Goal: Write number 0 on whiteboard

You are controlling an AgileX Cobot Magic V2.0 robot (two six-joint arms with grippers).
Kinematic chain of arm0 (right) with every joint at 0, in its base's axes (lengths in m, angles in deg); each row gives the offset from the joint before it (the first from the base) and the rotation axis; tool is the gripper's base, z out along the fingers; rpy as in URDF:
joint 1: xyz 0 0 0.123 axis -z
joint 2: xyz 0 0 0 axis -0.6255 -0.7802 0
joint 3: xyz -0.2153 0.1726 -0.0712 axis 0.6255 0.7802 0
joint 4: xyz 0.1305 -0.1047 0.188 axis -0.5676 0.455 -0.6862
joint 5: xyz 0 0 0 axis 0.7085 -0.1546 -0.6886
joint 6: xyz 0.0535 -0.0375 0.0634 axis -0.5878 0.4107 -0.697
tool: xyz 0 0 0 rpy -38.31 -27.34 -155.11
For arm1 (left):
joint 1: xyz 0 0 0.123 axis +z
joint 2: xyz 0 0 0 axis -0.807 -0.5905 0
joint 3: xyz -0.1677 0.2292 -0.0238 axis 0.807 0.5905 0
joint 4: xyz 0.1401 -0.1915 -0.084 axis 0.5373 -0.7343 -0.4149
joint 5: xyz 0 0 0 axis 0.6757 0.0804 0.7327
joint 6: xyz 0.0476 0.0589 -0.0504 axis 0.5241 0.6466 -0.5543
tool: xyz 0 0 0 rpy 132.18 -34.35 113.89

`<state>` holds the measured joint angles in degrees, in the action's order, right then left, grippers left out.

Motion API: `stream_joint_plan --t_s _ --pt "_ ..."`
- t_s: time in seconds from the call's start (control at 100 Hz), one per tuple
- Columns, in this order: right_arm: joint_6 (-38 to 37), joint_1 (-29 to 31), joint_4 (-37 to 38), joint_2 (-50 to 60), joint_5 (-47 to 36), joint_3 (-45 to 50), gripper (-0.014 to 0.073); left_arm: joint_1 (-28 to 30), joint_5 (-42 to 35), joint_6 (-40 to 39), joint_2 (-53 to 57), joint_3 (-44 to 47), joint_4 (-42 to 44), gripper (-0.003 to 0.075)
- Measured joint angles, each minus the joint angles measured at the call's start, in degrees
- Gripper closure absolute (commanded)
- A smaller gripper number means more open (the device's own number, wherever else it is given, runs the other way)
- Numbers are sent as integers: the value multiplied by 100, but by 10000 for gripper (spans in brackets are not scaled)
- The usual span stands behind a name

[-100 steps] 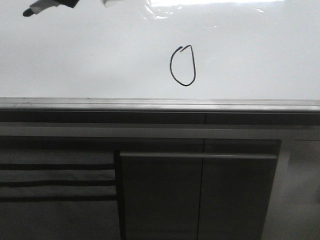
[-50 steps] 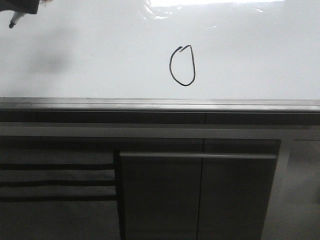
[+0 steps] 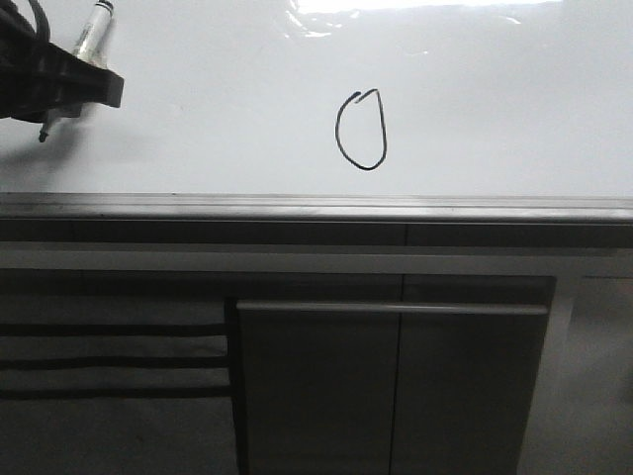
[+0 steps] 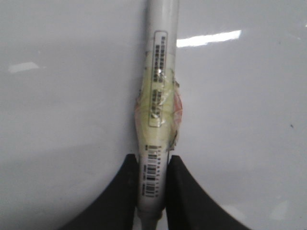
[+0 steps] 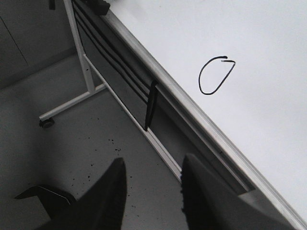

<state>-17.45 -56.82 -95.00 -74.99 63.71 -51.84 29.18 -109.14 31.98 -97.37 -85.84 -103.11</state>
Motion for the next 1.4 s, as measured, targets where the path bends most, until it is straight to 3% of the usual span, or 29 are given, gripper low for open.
stream_joint_plan --t_s 0.37,0.66,0.75,0.87,1.09,1.4 --pt "-5 0 0 0 0 0 352 0 64 -11 -370 -559 -11 728" --pt "-5 0 0 0 0 0 352 0 374 -20 -513 -663 63 446" --pt "-5 0 0 0 0 0 352 0 396 -20 -513 -663 77 393" --pt "-5 0 0 0 0 0 352 40 634 -20 -463 -663 77 391" --pt "-14 0 0 0 0 0 352 343 1767 -20 88 -663 109 391" --pt "-14 0 0 0 0 0 352 816 2377 -20 512 -663 269 391"
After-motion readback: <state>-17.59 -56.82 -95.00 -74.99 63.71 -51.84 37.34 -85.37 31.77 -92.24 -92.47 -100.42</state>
